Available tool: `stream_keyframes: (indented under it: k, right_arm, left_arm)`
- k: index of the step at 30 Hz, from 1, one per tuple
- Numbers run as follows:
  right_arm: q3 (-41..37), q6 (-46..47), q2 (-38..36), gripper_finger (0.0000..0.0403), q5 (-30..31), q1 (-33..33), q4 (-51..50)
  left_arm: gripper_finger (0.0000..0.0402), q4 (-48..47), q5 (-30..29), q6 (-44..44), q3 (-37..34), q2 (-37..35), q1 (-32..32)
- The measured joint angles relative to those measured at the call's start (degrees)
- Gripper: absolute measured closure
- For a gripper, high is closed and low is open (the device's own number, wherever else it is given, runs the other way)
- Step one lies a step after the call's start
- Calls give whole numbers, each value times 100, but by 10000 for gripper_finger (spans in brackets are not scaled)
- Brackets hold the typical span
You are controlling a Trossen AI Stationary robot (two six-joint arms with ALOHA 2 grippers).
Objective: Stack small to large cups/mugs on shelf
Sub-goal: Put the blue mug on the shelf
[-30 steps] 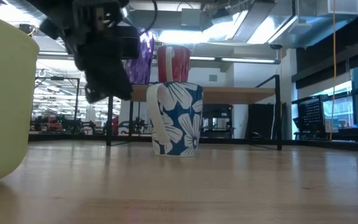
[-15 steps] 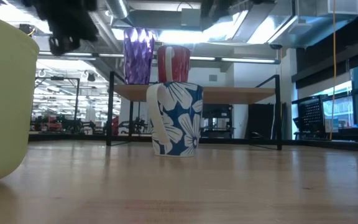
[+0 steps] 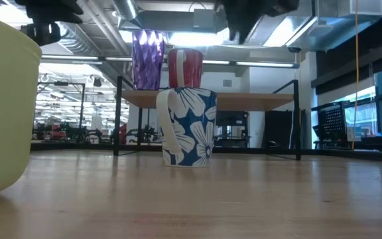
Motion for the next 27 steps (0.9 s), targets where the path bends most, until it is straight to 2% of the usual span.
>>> stream_keyframes:
  k: [4, 7, 10, 18, 23, 27]
  right_arm:
    - [-402, 52, -2, 326, -165, -13, 83]
    - [-869, 5, -20, 326, -502, -33, 652]
    - [-1178, -15, -15, 326, -581, -35, 909]
    - [-1218, 25, -20, 326, -664, -47, 1108]
    - [-1218, 11, -41, 326, -484, -90, 1859]
    - [-1216, -37, -61, 326, -249, -93, 2135]
  left_arm:
    - [346, -141, 3, -131, 0, -79, -30]
    - [346, -139, 98, -133, 0, -90, -28]
    - [346, -151, 165, -130, 0, -112, -28]
    - [346, -184, 177, -130, 0, -107, -25]
    - [347, -442, 191, -178, 0, -107, -21]
    - [347, -464, 468, -231, 0, -110, -21]
